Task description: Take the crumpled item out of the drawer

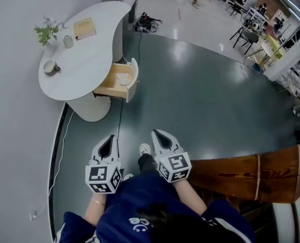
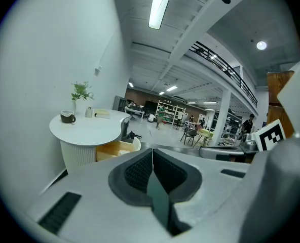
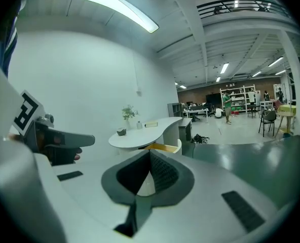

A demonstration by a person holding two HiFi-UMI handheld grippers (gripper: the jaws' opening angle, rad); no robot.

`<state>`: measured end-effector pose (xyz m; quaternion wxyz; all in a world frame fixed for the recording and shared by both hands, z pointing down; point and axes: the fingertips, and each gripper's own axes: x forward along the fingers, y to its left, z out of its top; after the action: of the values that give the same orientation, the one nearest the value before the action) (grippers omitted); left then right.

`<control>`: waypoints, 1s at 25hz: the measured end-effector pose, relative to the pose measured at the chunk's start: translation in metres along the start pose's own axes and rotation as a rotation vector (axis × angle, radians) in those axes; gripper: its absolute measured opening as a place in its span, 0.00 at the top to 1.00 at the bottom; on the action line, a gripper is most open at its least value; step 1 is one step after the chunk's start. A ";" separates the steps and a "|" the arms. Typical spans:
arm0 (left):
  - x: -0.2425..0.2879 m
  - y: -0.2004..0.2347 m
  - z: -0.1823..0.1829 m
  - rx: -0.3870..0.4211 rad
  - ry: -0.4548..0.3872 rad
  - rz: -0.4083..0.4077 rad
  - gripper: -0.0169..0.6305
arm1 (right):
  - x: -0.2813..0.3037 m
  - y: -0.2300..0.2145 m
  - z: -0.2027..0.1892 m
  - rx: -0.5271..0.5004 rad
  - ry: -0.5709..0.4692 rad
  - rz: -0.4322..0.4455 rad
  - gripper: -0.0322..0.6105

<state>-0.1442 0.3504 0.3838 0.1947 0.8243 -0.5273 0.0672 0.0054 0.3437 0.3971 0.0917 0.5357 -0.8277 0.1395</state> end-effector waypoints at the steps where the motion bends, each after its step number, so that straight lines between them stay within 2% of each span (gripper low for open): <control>1: 0.008 0.003 0.006 -0.003 -0.004 0.010 0.96 | 0.010 -0.006 0.005 -0.003 -0.001 0.010 0.94; 9: 0.080 -0.001 0.037 0.001 0.003 0.045 0.96 | 0.072 -0.062 0.047 0.002 -0.024 0.059 0.94; 14: 0.125 -0.006 0.053 -0.002 0.002 0.065 0.96 | 0.108 -0.107 0.065 0.008 -0.030 0.043 0.94; 17: 0.153 -0.006 0.064 -0.003 -0.001 0.076 0.96 | 0.128 -0.127 0.076 0.007 -0.039 0.062 0.94; 25: 0.207 -0.008 0.070 -0.046 0.005 0.126 0.96 | 0.155 -0.170 0.074 0.015 -0.013 0.110 0.94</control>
<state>-0.0538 0.1515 0.3828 0.2104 0.7845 -0.5792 0.0695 0.0972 0.1198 0.3970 0.0743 0.4910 -0.8555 0.1468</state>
